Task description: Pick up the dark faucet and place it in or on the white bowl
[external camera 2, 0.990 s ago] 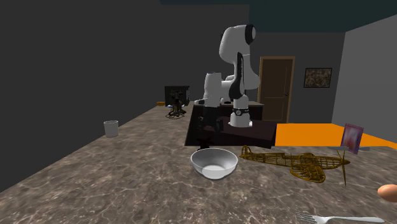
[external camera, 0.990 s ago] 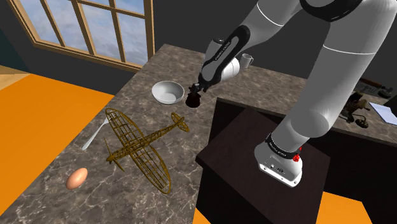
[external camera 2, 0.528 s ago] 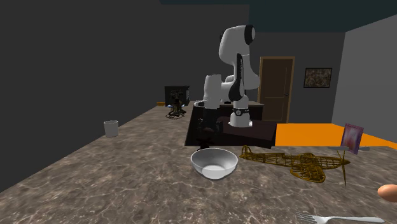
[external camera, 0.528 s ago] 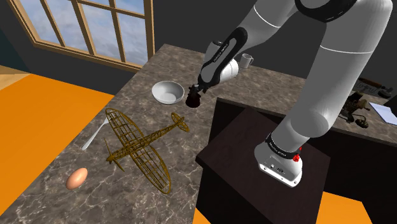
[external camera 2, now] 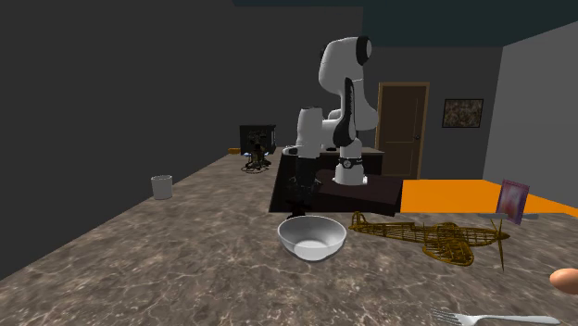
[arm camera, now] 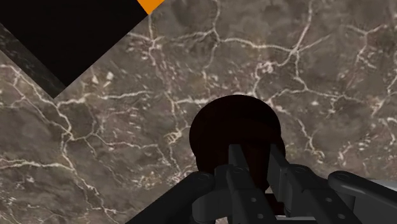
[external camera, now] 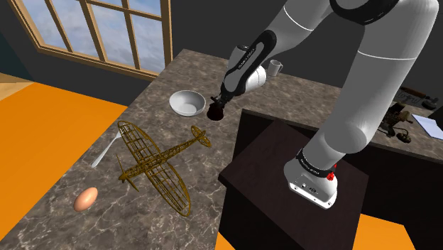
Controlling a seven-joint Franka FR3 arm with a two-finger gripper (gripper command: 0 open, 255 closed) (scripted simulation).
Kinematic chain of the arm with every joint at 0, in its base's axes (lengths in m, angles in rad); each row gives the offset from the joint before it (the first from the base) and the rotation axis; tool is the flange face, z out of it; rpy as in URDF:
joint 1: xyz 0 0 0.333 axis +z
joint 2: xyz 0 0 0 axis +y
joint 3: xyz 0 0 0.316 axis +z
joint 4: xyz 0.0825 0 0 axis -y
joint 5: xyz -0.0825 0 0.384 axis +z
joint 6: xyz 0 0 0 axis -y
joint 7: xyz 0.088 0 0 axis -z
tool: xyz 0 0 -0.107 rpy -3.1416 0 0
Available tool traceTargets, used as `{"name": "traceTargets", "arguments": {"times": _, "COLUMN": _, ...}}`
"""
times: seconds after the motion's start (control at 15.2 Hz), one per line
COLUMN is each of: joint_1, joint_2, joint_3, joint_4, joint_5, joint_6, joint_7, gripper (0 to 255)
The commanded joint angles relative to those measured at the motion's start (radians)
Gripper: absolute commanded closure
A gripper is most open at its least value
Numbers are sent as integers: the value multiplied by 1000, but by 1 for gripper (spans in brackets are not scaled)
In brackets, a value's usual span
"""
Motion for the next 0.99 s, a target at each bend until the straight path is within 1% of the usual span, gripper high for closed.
{"name": "traceTargets", "arguments": {"times": 0.0, "joint_1": 0, "joint_2": 2, "joint_3": -1, "joint_4": 0, "joint_5": 0, "joint_6": 0, "joint_7": 0, "gripper": 255}}
{"name": "traceTargets", "arguments": {"times": 0.13, "joint_1": -1, "joint_2": 4, "joint_3": 0, "joint_4": 1, "joint_5": 0, "joint_6": 1, "joint_7": 0, "gripper": 255}}
{"name": "traceTargets", "arguments": {"times": 0.53, "joint_1": 18, "joint_2": -88, "joint_3": -27, "joint_4": -10, "joint_5": -34, "joint_6": -81, "joint_7": 27, "gripper": 255}}
{"name": "traceTargets", "arguments": {"times": 0.92, "joint_1": 26, "joint_2": -175, "joint_3": -41, "joint_4": -11, "joint_5": -68, "joint_6": -166, "joint_7": 54, "gripper": 255}}
